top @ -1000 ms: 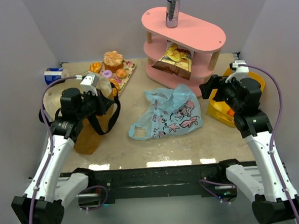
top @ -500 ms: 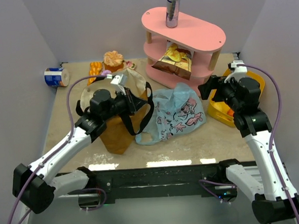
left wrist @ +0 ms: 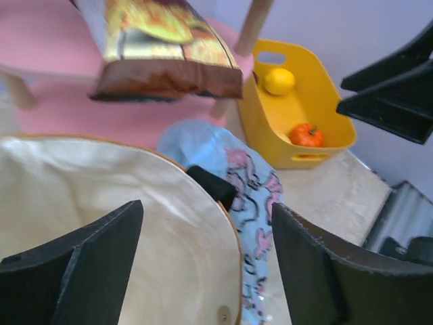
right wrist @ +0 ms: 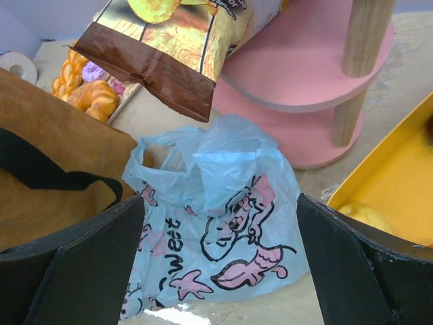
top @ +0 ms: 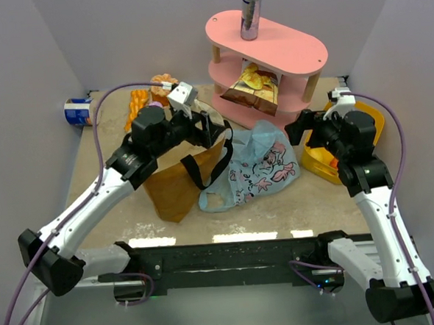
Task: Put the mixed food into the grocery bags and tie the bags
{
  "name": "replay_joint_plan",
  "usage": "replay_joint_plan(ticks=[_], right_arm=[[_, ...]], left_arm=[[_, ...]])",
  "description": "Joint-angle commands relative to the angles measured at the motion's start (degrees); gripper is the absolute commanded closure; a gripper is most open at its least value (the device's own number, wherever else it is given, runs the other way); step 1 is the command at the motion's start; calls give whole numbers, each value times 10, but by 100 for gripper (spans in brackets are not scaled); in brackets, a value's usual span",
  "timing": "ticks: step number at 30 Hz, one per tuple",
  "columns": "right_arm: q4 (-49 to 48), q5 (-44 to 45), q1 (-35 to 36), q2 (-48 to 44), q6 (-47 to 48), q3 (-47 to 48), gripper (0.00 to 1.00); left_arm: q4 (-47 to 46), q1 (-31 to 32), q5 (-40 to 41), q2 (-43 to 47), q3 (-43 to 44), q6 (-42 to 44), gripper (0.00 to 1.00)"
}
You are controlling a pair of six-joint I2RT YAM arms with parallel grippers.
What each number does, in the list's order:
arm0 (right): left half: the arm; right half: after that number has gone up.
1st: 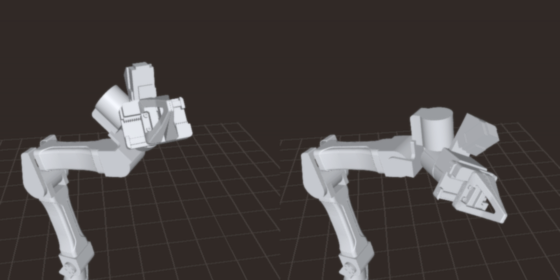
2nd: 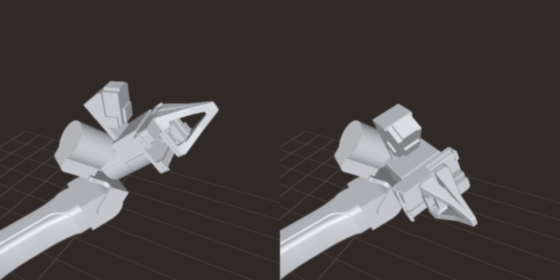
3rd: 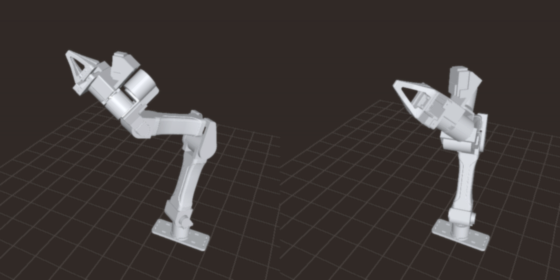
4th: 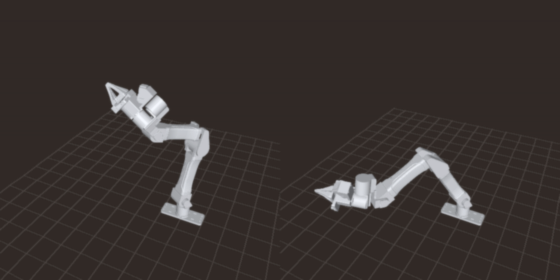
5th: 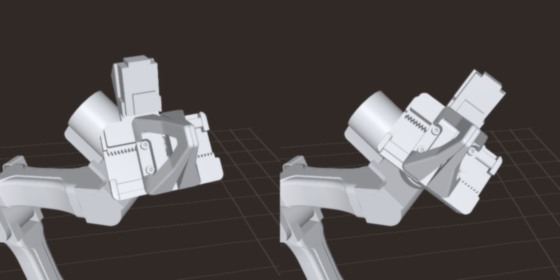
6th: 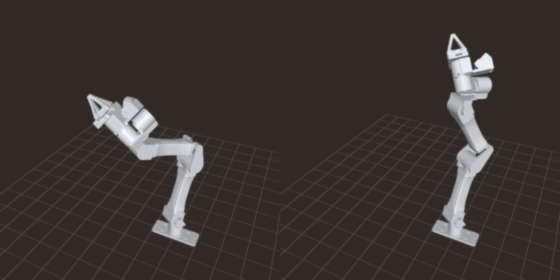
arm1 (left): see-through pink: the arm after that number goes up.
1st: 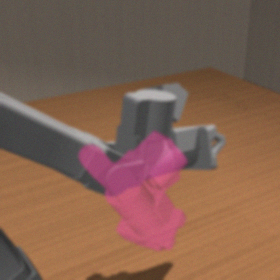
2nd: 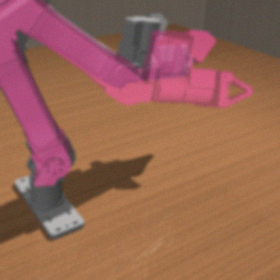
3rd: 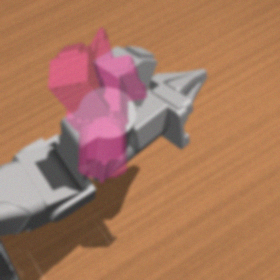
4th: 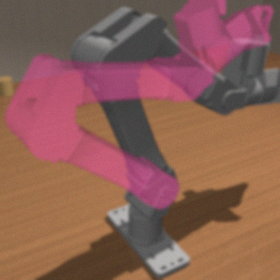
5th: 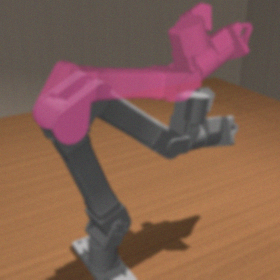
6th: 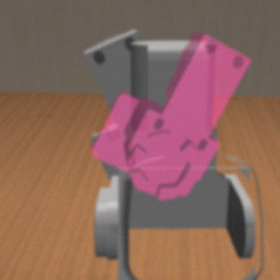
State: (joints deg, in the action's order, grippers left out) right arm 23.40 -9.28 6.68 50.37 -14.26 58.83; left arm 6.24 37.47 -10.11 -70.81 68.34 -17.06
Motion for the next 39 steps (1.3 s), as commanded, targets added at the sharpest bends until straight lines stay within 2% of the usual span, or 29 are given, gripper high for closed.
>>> replay_joint_plan(ticks=[1, 2, 3, 5, 6, 9, 11, 12, 16, 20, 22, 23, 24, 26, 27, 29, 30, 32, 33, 39], right_arm=[[0, -24, -3, 9, 28, 20, 1], [9, -21, -3, 14, 35, 29, 2], [14, -14, -2, 17, 51, 35, 2], [30, -14, -2, 26, 67, 61, 2], [35, -16, -2, 30, 80, 71, 2], [41, -21, 0, 44, 99, 105, 3], [39, -14, 13, 55, 102, 132, 4], [38, -1, 24, 73, 106, 141, 4], [55, 168, 170, 147, 138, 210, 4], [34, 224, 232, 212, 165, 278, 4], [32, 258, 258, 255, 200, 301, 2], [25, 299, 268, 270, 215, 321, 2], [20, 312, 287, 285, 252, 327, 2], [-8, 342, 305, 320, 292, 330, 1], [-22, 361, 318, 329, 332, 325, 2], [-72, 383, 329, 346, 370, 298, 1], [-89, 399, 337, 350, 402, 288, 1], [-140, 416, 342, 358, 427, 260, 1], [-150, 425, 344, 360, 451, 254, 1], [-180, 448, 344, 401, 502, 248, 1]], left_arm=[[103, -1, 182, 62, 48, 170, 9], [109, -3, 218, 71, 44, 190, 6], [119, -9, 290, 83, 41, 194, 2], [157, -41, 309, 85, 46, 187, 0], [169, -104, 263, 84, 48, 179, 0], [181, -208, 161, 87, 27, 160, 0], [188, -245, 106, 86, 17, 158, 0], [186, -277, 52, 86, 3, 153, 0], [166, -333, -28, 92, -35, 140, 0], [128, -375, -109, 102, -72, 132, 0], [113, -375, -142, 104, -94, 131, 5], [106, -393, -149, 103, -100, 130, 8], [105, -398, -159, 99, -105, 129, 21], [97, -409, -168, 97, -114, 125, 35], [93, -412, -177, 99, -116, 121, 50], [81, -418, -186, 103, -125, 117, 65], [77, -420, -189, 109, -128, 113, 76], [69, -420, -191, 112, -134, 111, 88], [68, -420, -190, 116, -135, 111, 99], [66, -422, -183, 117, -141, 107, 100]])
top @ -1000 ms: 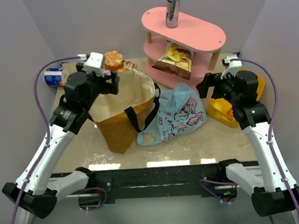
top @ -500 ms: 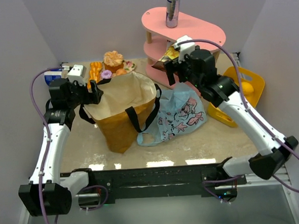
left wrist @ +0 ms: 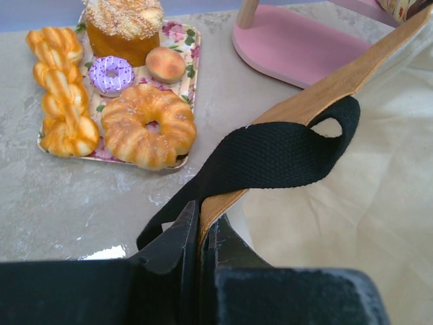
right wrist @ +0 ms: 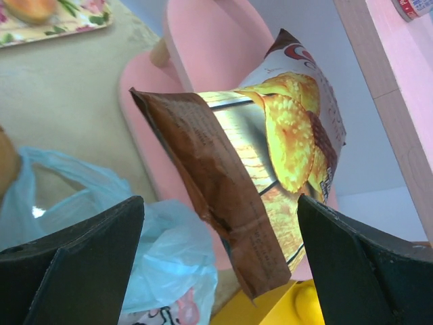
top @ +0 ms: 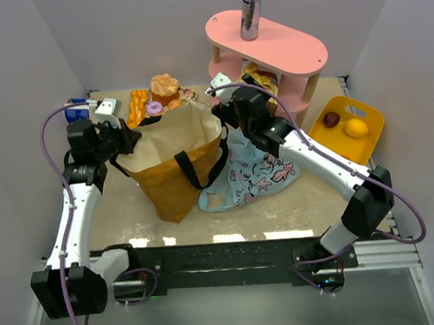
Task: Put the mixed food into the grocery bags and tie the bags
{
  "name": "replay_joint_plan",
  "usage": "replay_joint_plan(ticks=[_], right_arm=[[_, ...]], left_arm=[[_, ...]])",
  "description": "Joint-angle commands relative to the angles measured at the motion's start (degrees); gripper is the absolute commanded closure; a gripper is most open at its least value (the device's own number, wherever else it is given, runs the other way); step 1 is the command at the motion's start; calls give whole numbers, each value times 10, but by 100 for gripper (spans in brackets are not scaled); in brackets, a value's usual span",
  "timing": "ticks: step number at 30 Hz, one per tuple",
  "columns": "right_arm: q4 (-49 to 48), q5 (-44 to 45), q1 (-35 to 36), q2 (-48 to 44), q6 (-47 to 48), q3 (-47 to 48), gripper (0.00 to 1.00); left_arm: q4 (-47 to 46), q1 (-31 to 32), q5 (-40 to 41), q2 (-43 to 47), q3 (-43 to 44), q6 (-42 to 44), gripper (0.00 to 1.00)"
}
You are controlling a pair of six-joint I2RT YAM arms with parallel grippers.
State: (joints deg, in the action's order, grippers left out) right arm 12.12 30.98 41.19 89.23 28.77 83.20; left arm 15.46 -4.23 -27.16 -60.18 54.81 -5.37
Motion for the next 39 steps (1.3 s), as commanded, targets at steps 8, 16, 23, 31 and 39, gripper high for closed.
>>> replay_joint_plan(ticks=[8, 16, 23, 31, 39], right_arm=[[-80, 65, -10, 88, 99, 36, 1], [-132, 142, -23, 109, 131, 22, 10], [-91, 109, -19, 29, 103, -8, 58], [24, 40, -18, -55, 38, -5, 100], [145, -31, -16, -154, -64, 56, 100]], left_arm=[[-32, -6, -5, 18, -14, -7, 100], [-42, -6, -18, 28, -19, -7, 100], [-45, -6, -25, 29, -22, -7, 100], [-56, -6, -33, 30, -26, -9, 100], [-64, -6, -45, 29, -29, -14, 100]])
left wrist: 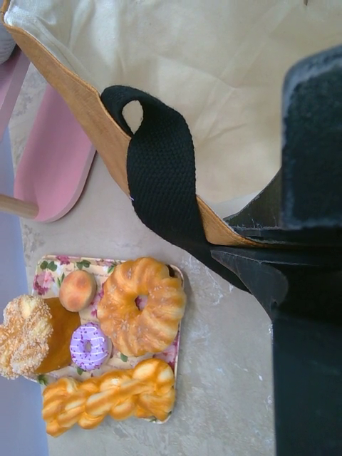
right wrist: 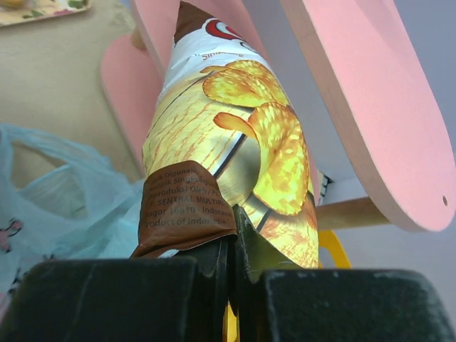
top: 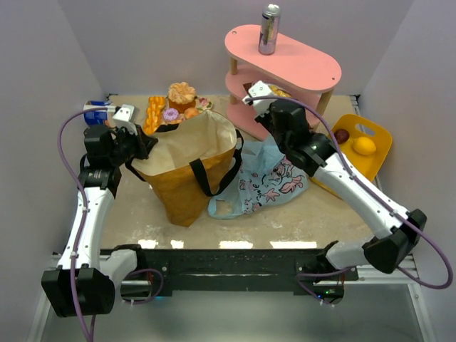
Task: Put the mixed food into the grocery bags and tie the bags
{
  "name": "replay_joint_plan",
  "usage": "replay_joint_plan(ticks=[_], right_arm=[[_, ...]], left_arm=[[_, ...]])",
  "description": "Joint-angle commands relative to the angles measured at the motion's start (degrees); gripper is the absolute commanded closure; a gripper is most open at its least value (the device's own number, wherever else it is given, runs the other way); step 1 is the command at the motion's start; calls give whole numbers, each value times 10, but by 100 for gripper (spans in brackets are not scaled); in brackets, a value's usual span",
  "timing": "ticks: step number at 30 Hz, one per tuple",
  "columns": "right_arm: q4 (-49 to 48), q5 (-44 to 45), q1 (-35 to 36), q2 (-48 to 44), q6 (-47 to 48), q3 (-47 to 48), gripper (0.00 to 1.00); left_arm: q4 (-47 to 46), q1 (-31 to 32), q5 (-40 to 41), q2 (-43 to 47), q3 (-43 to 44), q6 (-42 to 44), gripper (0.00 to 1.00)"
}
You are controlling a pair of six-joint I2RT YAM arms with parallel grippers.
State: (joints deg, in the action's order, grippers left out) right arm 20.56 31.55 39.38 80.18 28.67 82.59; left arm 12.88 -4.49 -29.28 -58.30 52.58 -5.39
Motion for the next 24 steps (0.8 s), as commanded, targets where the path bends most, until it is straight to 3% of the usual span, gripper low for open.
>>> replay_joint_plan(ticks=[1, 6, 11, 20, 24], right_arm=[[76, -38, 3, -71, -70, 80, 100], [76, -92, 3, -150, -105, 119, 100], [26, -264, 2, -206, -135, 117, 100], [35, -554, 2, -137, -189, 177, 100], [59, -591, 3, -96, -181, 191, 100]], left_arm=[[-42, -3, -26, 9, -6, -15, 100], [-46, -4, -35, 6, -10, -18, 100], [-50, -3, -45, 4, -10, -19, 100], [-61, -3, -61, 6, -16, -22, 100], [-61, -3, -61, 6, -16, -22, 100]])
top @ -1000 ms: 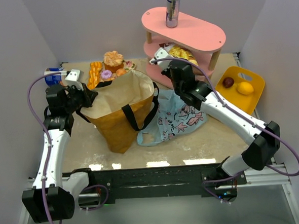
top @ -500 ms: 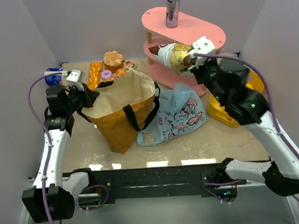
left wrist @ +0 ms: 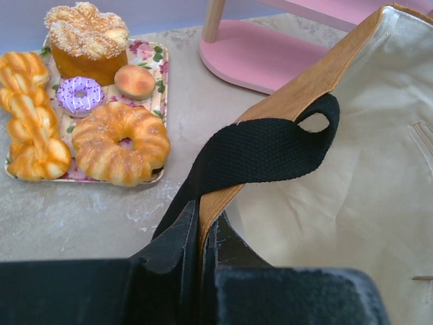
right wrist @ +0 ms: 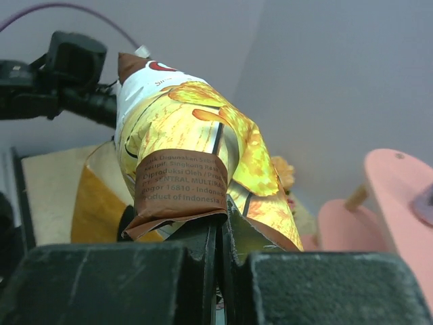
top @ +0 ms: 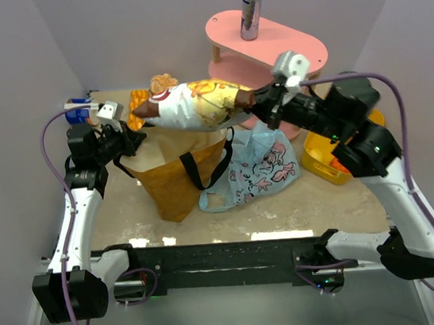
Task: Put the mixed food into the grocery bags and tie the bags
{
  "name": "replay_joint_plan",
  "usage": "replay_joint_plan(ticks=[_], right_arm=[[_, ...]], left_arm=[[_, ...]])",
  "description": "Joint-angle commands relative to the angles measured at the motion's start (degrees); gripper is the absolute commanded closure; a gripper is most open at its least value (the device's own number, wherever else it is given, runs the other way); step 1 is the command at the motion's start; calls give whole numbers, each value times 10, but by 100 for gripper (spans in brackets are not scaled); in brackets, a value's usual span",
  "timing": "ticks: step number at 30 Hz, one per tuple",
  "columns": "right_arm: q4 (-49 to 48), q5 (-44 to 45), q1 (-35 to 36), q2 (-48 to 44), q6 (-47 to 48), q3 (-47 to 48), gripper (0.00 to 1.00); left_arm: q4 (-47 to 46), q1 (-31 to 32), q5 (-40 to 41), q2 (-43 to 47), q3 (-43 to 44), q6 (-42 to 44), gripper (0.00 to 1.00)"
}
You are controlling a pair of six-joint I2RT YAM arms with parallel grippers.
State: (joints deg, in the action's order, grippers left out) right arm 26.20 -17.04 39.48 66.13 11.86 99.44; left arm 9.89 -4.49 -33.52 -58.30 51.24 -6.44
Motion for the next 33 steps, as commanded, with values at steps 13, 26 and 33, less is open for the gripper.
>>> replay_joint_plan(ticks=[13, 26, 33], right_arm=[[211, 62, 34, 210, 110, 154, 100], [269, 110, 128, 466, 163, 284, 100], [206, 146, 129, 530, 131, 176, 100]], left_arm=[[-41, -3, -32, 12, -6, -15, 100], [-73, -3, -72, 12, -18, -31, 100], [-77, -3, -59, 26, -22, -32, 100]])
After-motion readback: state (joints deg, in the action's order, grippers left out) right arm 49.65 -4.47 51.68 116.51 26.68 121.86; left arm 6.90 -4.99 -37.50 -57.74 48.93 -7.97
